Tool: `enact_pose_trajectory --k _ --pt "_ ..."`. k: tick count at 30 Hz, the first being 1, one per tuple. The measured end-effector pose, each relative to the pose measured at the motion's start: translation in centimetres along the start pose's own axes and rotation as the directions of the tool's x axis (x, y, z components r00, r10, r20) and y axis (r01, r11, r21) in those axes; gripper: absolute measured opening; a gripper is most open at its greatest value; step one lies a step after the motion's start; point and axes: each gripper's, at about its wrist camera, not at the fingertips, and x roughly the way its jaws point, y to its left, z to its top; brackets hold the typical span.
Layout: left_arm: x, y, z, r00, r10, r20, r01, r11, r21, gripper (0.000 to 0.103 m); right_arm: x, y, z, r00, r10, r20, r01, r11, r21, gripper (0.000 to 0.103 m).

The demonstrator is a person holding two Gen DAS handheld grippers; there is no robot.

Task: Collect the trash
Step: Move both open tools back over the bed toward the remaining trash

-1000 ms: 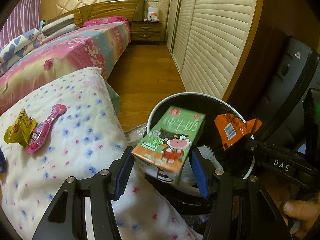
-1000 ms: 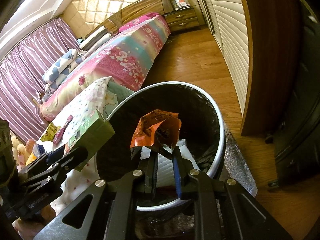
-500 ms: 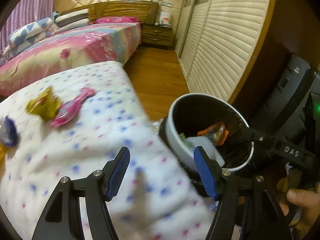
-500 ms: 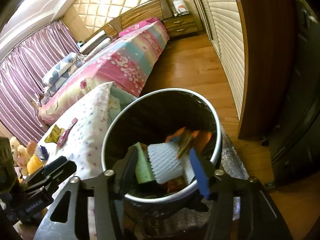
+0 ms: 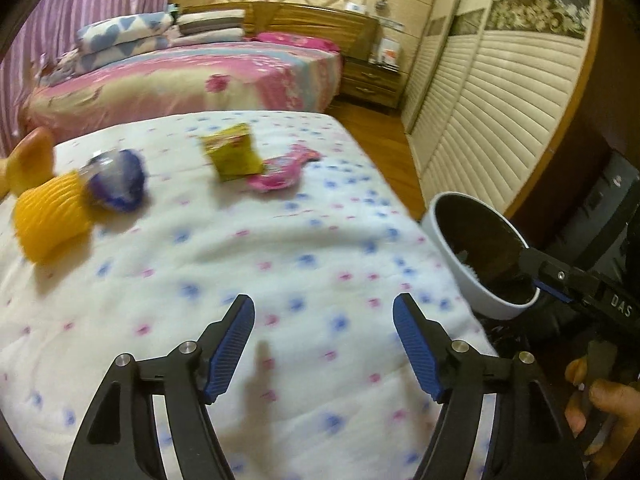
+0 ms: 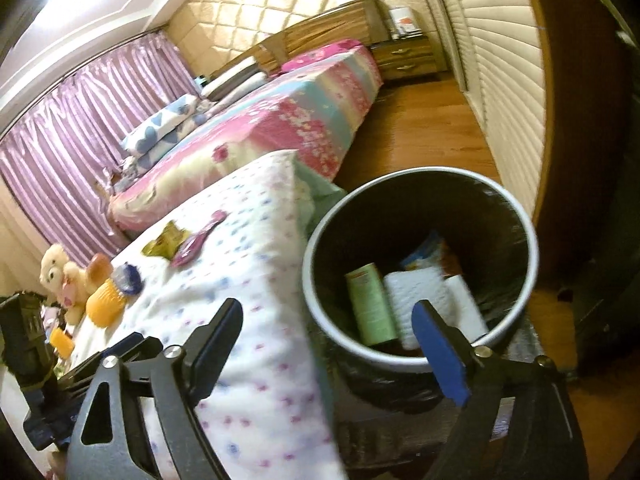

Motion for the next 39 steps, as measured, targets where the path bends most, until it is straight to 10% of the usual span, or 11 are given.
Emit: enact_pose_trajectory --k 39 --pt "-4.9 16.5 0.3 0.959 0.280 0.043 -0.263 0.937 -0.232 0.074 9.7 14.8 -0.3 0.988 0.111 -0.104 -0.131 0.969 -0.211 0.090"
